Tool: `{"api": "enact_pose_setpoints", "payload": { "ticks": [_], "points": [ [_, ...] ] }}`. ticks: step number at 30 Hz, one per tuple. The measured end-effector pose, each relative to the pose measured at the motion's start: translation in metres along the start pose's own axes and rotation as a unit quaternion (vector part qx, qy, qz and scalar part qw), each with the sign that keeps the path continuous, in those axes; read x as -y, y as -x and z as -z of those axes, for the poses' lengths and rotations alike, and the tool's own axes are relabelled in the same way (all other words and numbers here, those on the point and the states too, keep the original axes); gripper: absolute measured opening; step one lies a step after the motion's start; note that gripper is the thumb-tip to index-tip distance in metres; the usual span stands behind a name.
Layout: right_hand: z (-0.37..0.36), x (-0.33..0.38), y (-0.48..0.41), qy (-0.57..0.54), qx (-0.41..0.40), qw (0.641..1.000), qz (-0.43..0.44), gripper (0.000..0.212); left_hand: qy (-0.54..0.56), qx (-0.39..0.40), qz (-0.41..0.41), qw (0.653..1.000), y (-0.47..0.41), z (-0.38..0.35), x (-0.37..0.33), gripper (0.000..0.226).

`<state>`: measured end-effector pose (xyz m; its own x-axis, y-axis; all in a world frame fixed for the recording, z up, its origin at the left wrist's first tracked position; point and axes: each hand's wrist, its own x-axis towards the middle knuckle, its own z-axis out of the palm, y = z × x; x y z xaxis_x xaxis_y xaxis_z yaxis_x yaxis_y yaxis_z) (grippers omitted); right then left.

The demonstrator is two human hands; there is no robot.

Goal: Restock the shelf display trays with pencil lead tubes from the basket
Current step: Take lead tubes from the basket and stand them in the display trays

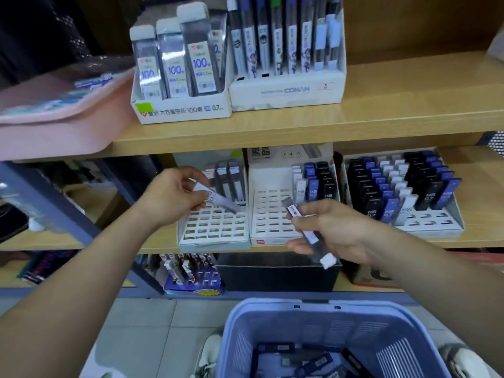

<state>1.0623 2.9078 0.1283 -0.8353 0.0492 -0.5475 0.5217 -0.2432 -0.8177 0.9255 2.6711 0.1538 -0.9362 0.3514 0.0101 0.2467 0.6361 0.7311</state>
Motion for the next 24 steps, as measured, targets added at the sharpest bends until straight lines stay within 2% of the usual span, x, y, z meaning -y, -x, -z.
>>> {"api": "enact_pose_setpoints", "payload": {
  "ticks": [3,4,8,11,15,20,24],
  "points": [
    [-0.003,-0.001,-0.005,0.101,-0.049,0.994,0.014,0.004,-0.076,-0.055,-0.016,0.995,-0.003,0.004,0.018,0.016],
    [-0.004,-0.001,-0.009,0.110,-0.058,0.992,0.022,0.005,-0.085,-0.069,-0.014,0.994,-0.005,0.003,0.023,0.015],
    [-0.009,-0.003,-0.021,0.064,-0.060,0.996,0.021,0.015,-0.083,-0.091,-0.015,0.992,-0.010,-0.003,0.027,0.019],
    [-0.008,-0.008,-0.025,0.080,-0.077,0.993,0.046,0.018,-0.085,-0.094,-0.057,0.990,-0.013,-0.013,0.018,0.014],
    [0.002,-0.011,-0.033,0.160,-0.147,0.972,0.092,0.003,-0.045,-0.080,-0.088,0.992,-0.016,-0.025,0.006,0.014],
    [0.011,-0.002,-0.033,0.178,-0.126,0.970,0.108,0.022,-0.014,-0.051,-0.106,0.993,-0.015,-0.047,-0.019,0.016],
    [0.023,0.005,-0.023,0.182,-0.118,0.968,0.125,0.016,0.023,0.012,-0.131,0.991,-0.013,-0.073,-0.042,0.024]
  ]
}}
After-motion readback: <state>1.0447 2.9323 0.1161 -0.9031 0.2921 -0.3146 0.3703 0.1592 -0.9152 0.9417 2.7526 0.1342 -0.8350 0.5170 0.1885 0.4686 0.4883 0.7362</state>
